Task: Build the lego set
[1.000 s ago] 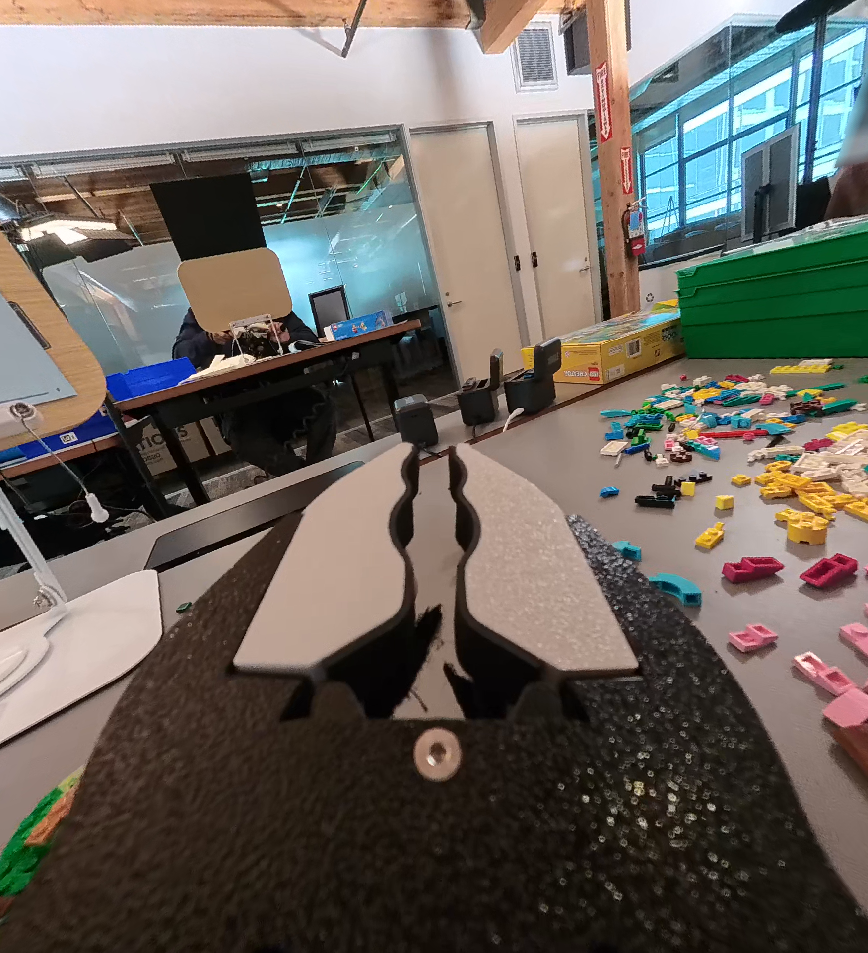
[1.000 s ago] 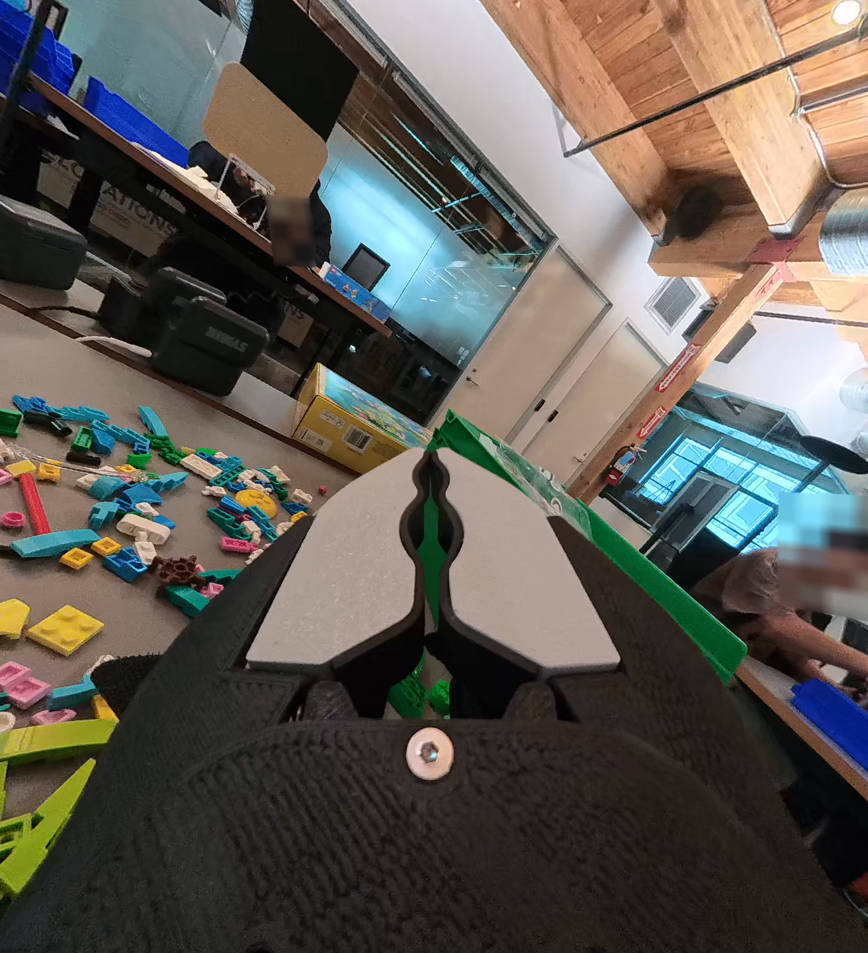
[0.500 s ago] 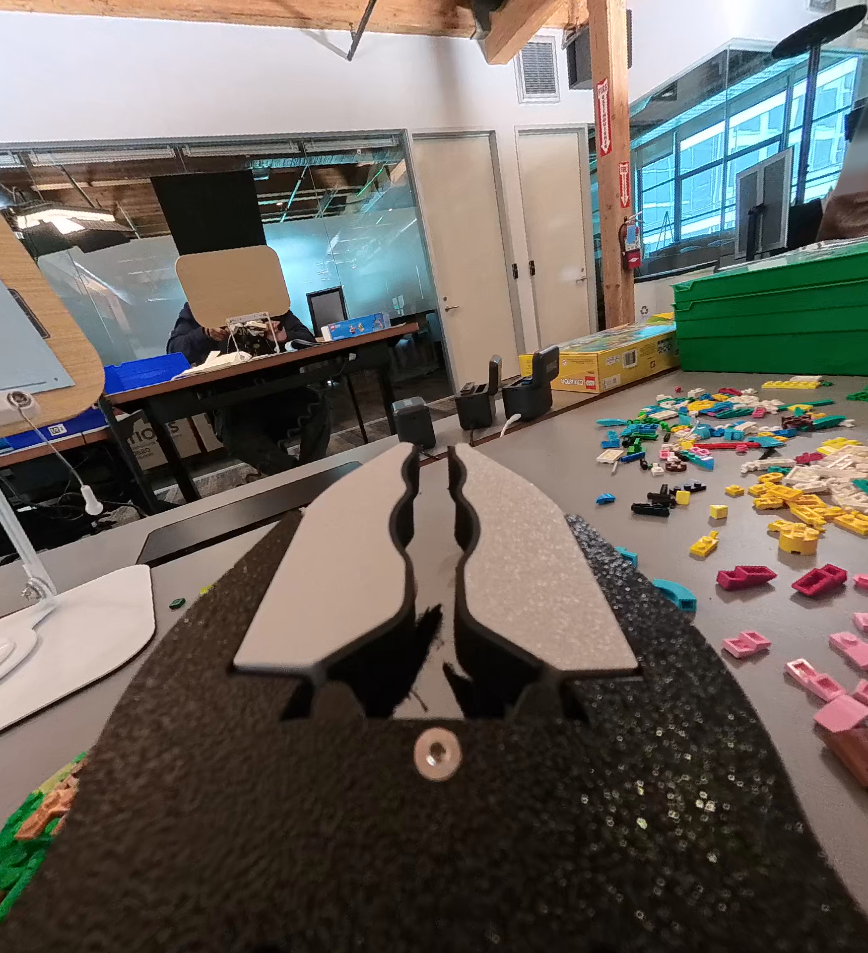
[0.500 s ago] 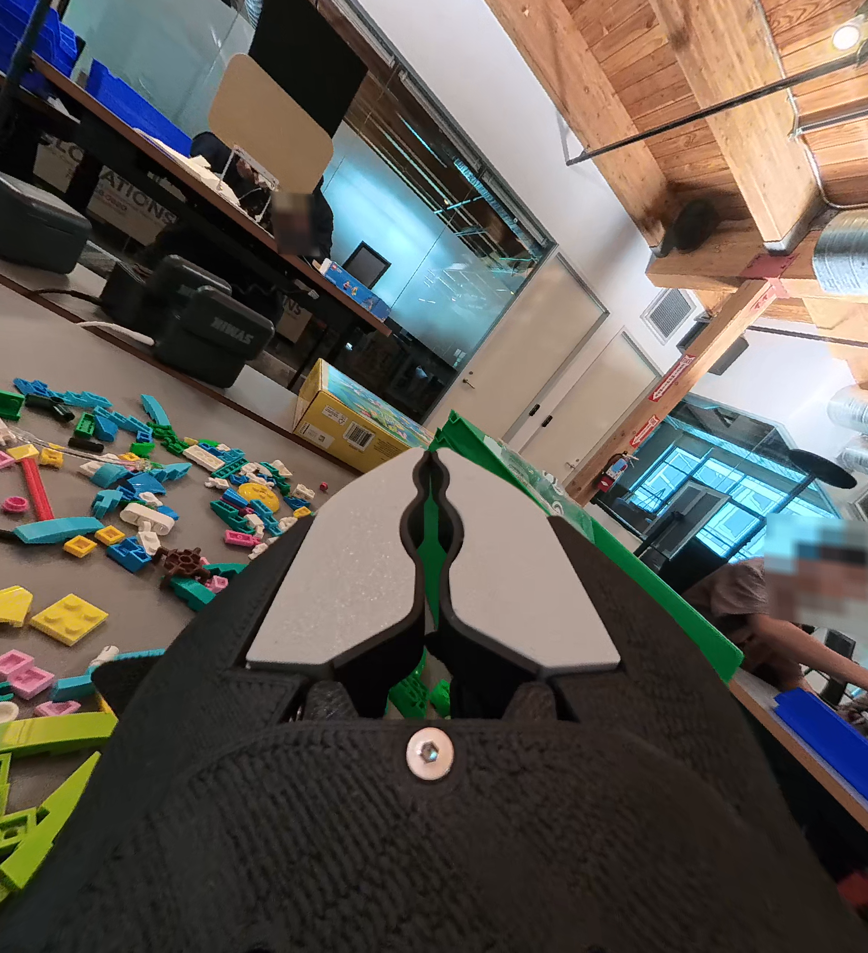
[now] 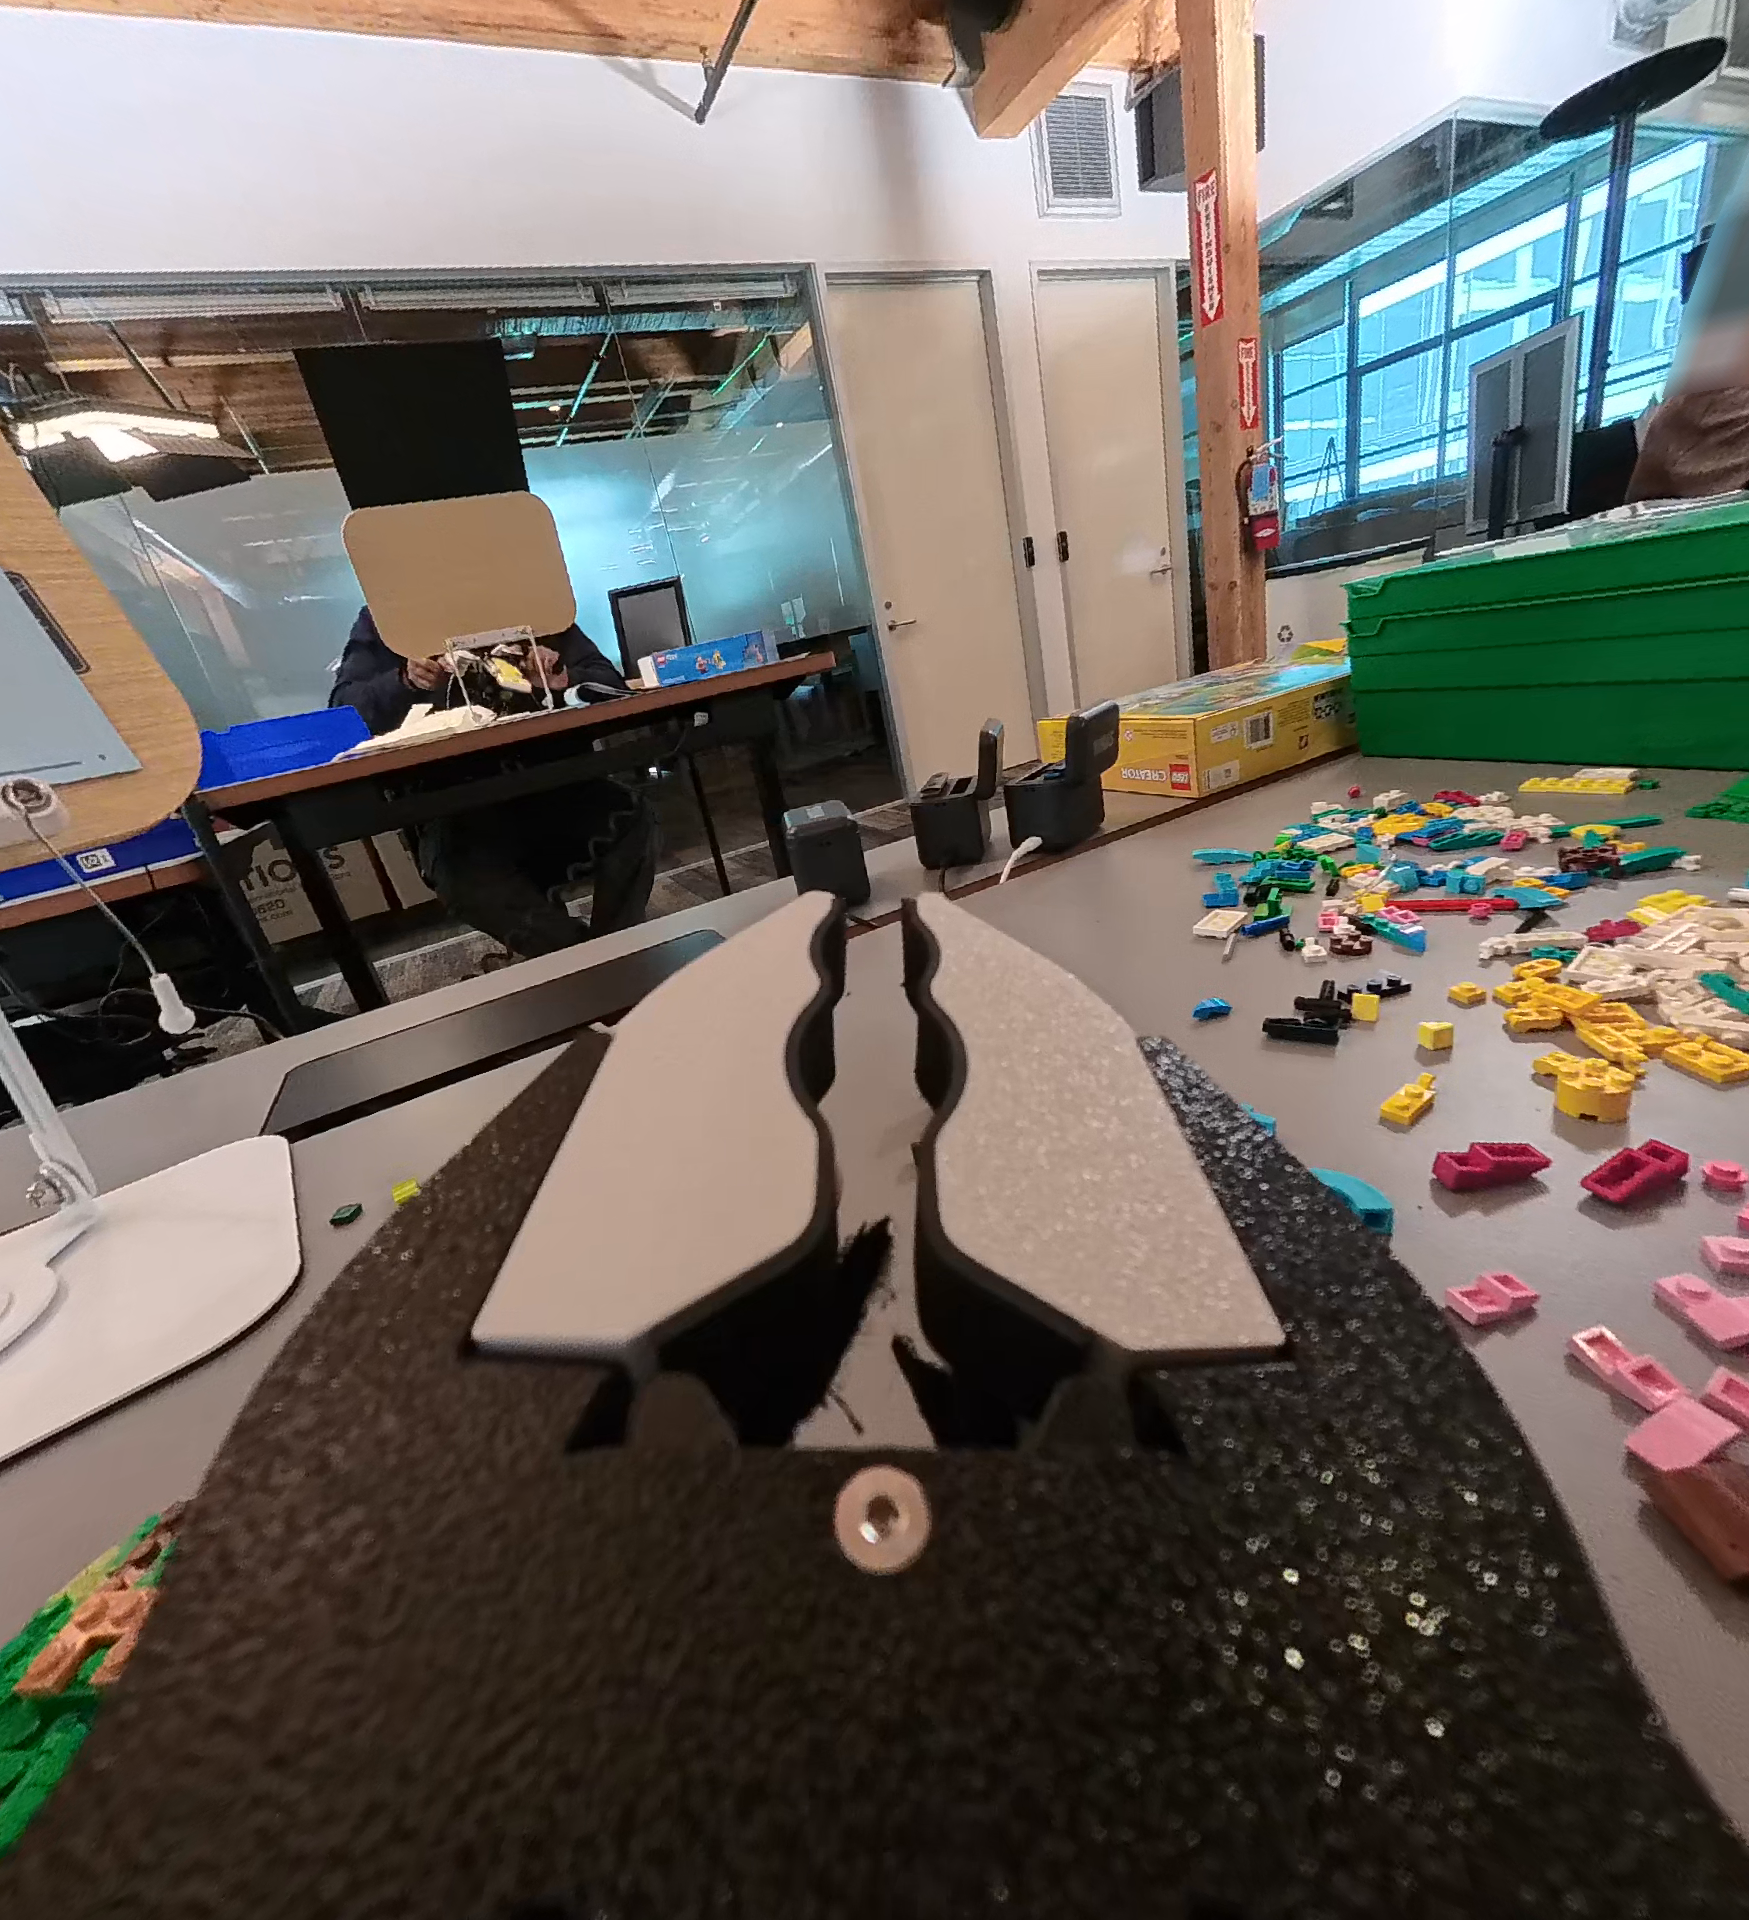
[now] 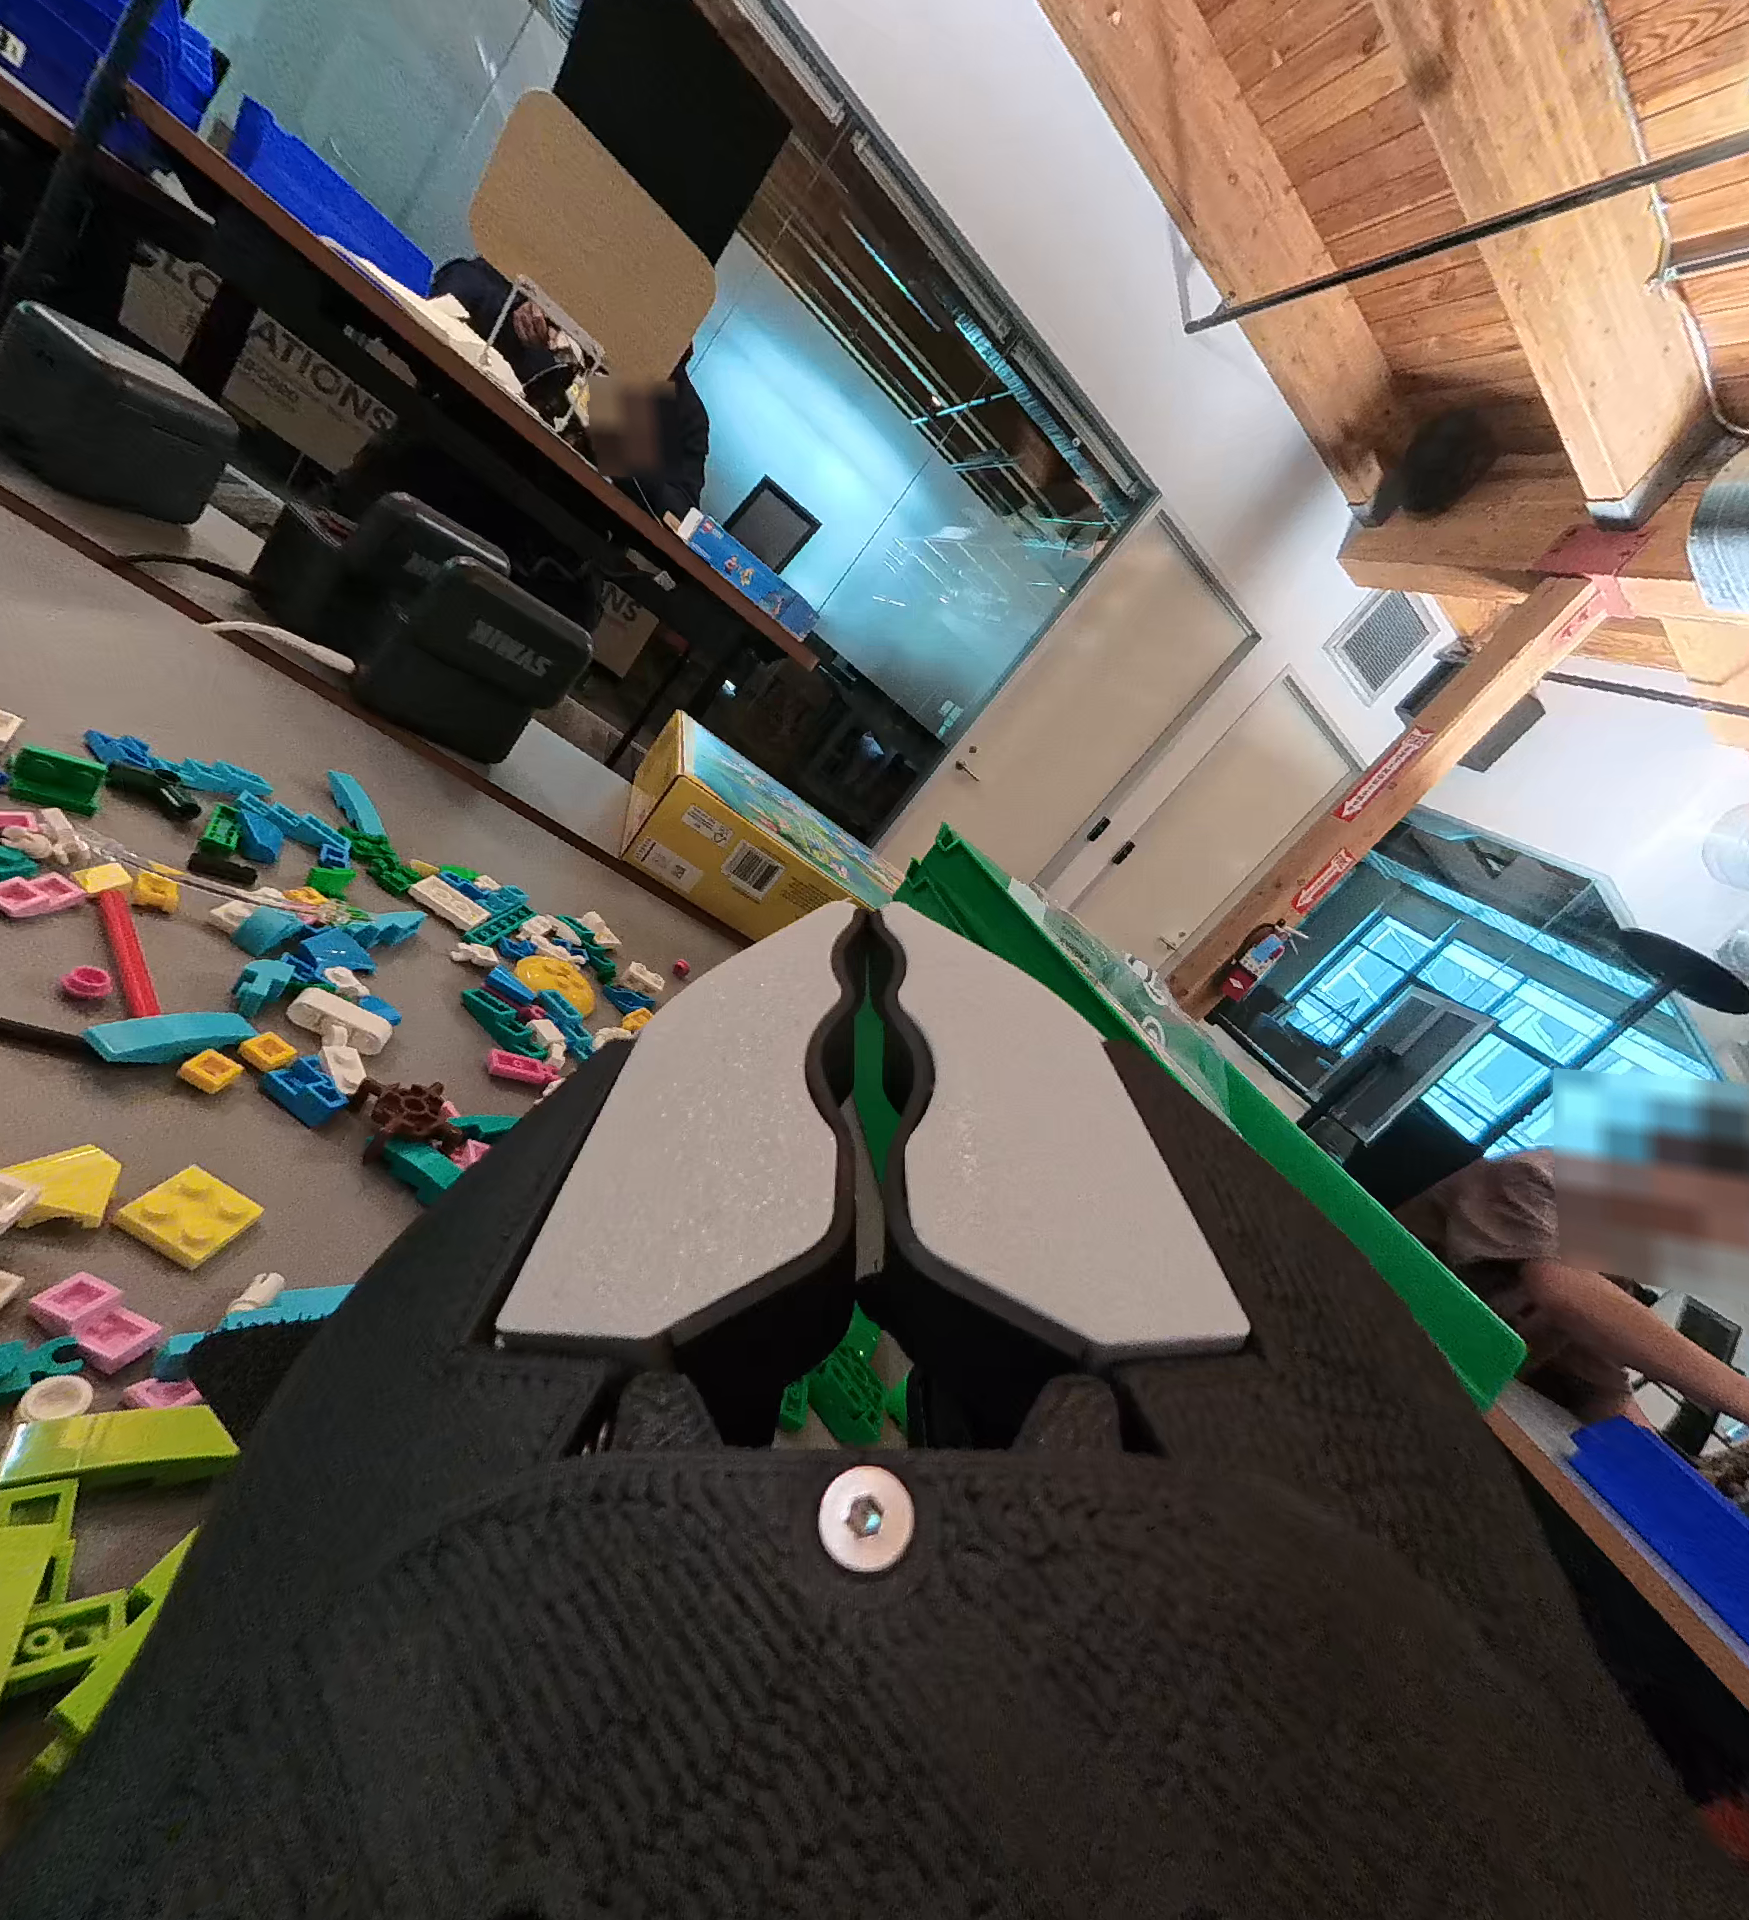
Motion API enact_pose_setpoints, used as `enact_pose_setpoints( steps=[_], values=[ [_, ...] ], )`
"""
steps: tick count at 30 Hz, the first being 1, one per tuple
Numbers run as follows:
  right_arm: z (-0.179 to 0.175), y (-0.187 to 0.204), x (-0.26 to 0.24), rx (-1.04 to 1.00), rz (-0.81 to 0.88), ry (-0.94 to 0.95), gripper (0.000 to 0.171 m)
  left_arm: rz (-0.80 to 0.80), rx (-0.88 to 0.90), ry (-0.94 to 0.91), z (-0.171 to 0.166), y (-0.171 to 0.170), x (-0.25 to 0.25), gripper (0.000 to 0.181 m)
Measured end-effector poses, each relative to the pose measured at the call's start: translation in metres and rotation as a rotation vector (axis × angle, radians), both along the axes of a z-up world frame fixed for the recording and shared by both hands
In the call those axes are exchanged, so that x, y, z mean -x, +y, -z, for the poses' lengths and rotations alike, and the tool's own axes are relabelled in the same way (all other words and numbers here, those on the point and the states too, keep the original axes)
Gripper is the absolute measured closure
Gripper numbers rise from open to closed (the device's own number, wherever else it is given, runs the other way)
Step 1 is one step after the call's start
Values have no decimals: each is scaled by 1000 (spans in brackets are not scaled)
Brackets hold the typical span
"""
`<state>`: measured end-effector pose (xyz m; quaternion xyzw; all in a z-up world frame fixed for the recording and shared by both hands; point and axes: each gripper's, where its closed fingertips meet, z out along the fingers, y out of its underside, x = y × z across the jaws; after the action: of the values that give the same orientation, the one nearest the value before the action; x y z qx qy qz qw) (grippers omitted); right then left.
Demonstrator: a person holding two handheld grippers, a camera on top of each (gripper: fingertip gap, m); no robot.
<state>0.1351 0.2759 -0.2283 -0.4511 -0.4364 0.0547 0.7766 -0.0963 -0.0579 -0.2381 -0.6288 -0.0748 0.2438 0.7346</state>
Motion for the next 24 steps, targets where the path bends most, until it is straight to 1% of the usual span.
enact_pose_setpoints(
  steps=[24],
  values=[
    [5,-5,6,-9,-28,-29,171,8,8,13,0,1,-2,172]
  ],
)
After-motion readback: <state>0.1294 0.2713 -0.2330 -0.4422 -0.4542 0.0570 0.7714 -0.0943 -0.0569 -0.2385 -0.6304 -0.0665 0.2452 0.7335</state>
